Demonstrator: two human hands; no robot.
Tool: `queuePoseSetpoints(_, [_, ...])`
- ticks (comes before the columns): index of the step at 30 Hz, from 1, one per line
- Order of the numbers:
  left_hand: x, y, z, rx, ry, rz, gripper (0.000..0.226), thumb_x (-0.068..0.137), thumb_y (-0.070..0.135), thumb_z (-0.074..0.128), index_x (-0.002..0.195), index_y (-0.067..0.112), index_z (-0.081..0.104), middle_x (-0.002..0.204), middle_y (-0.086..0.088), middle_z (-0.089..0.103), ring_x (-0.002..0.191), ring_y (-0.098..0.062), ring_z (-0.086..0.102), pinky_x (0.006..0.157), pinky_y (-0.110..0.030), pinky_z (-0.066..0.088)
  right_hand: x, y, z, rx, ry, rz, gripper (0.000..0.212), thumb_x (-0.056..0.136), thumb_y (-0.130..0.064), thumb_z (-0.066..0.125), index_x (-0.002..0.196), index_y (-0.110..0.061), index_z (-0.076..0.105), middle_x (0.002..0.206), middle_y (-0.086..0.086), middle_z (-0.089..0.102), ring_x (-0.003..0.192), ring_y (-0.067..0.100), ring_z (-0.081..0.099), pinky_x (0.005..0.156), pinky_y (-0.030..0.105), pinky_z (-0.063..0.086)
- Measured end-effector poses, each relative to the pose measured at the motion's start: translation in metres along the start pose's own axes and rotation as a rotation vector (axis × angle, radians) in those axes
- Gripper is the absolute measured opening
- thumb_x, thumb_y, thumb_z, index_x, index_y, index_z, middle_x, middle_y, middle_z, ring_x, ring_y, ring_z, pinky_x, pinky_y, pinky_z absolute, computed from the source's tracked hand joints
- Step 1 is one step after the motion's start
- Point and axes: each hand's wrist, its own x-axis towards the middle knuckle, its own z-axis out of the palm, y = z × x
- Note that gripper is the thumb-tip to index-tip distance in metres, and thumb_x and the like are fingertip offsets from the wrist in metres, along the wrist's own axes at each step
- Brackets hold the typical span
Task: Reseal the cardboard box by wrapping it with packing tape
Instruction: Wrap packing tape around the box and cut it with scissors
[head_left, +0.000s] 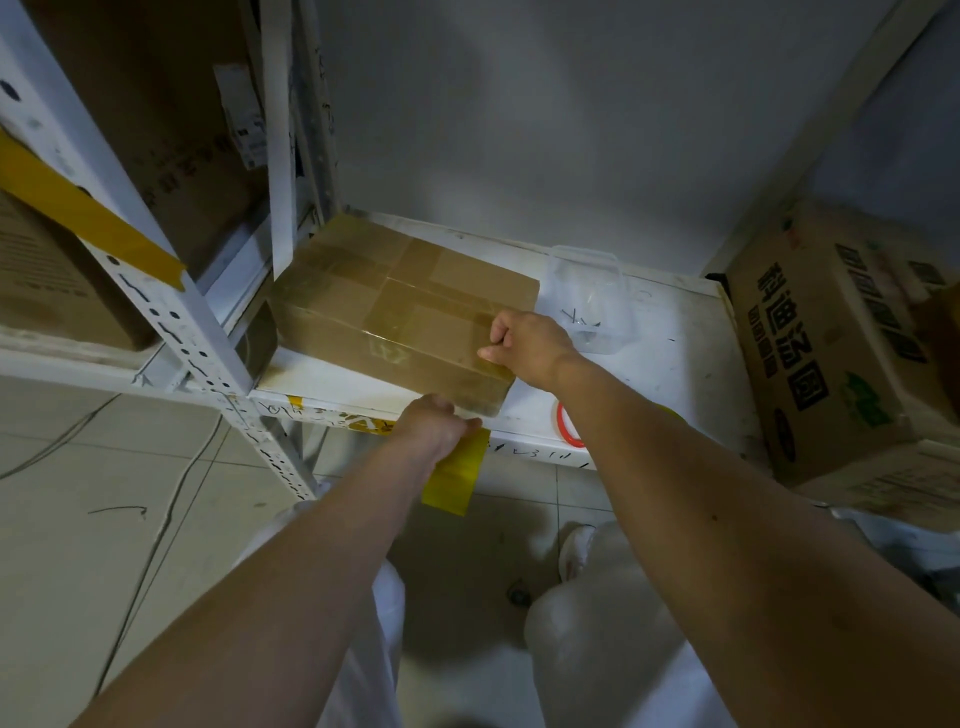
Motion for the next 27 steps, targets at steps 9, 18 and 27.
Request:
queuePoseSetpoints(9, [0.02,0.005,0.012,-0.082,-0.011,-0.11,0.033,0.077,0.025,0.069,0.106,0.011,0.063,0.107,-0.012,0.066,0.1,-0.032,0.062,0.096,-0.046,0.05,-0.003,0.002,-0.001,0.018,-0.041,-0.03,0.038,0.078,-0.045,0.075,0.101,-0.023,0.053,0.094,-0.005,0.053,0.091,0.016,0.053,0.076,0.027,0.042])
queuePoseSetpoints(18, [0.027,0.008,0.01,-0.212,-0.069,-0.193,0.045,0.07,0.027,0.081,0.107,0.009,0.062,0.102,-0.012,0.068,0.096,-0.031,0.066,0.092,-0.046,0.053,-0.013,-0.004,0.006,-0.146,-0.021,-0.077,0.064,0.067,-0.043,0.084,0.11,-0.021,0.042,0.112,0.0,0.049,0.1,0.02,0.05,0.083,0.032,0.045])
queuePoseSetpoints(27, [0.039,0.008,0.012,-0.268,-0.138,-0.191,0.042,0.069,0.011,0.082,0.107,0.005,0.067,0.102,-0.015,0.07,0.094,-0.031,0.067,0.089,-0.05,0.054,-0.015,-0.005,0.015,-0.259,0.035,-0.138,0.07,0.07,-0.036,0.082,0.121,-0.015,0.039,0.121,0.006,0.046,0.104,0.022,0.049,0.086,0.031,0.042])
